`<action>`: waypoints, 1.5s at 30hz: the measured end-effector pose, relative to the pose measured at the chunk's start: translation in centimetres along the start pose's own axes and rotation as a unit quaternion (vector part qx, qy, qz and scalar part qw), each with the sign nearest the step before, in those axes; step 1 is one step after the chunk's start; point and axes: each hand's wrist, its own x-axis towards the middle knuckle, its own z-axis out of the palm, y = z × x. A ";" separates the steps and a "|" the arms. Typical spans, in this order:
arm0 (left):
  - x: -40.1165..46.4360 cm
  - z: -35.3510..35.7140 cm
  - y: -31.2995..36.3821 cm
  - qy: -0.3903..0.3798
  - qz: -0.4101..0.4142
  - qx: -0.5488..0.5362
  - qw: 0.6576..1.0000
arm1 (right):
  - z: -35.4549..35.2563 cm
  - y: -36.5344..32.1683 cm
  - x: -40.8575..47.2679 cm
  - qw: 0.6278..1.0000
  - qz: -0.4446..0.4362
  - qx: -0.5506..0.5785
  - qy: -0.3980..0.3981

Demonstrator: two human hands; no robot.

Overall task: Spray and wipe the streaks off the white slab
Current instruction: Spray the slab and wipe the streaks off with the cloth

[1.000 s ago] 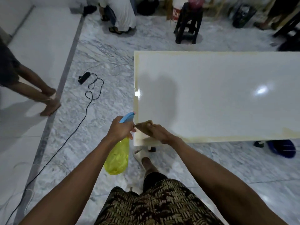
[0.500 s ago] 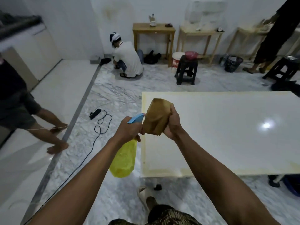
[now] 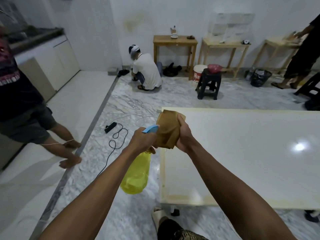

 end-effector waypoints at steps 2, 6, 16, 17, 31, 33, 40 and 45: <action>1.5 0.0 -0.4 -0.015 0.007 -0.004 1.000 | -0.2 0.5 1.7 1.000 0.007 -0.010 0.020; 5.9 -0.4 -1.2 -0.003 -0.010 -0.018 1.000 | -0.7 2.1 6.6 0.996 0.068 -0.053 0.013; 21.1 -2.0 -3.1 -0.041 -0.101 -0.045 0.993 | -7.0 0.6 26.9 0.903 0.019 -0.394 0.170; 23.0 -2.3 -3.5 -0.037 -0.104 -0.043 0.993 | -7.5 -0.3 30.0 0.888 -0.023 -0.425 0.175; 37.0 -2.2 -12.0 -0.043 -0.107 -0.018 0.993 | -14.6 7.6 54.3 0.561 -0.028 -0.826 0.046; 36.9 -2.1 -12.4 -0.049 -0.114 -0.015 0.992 | -14.6 7.5 54.4 0.559 -0.044 -0.826 0.060; 35.7 -2.1 -13.1 -0.051 -0.135 -0.031 0.989 | -14.4 6.8 54.9 0.579 -0.012 -0.814 0.050; 34.7 -2.5 -13.0 -0.056 -0.127 -0.005 0.990 | -14.5 7.0 54.8 0.590 -0.047 -0.805 0.046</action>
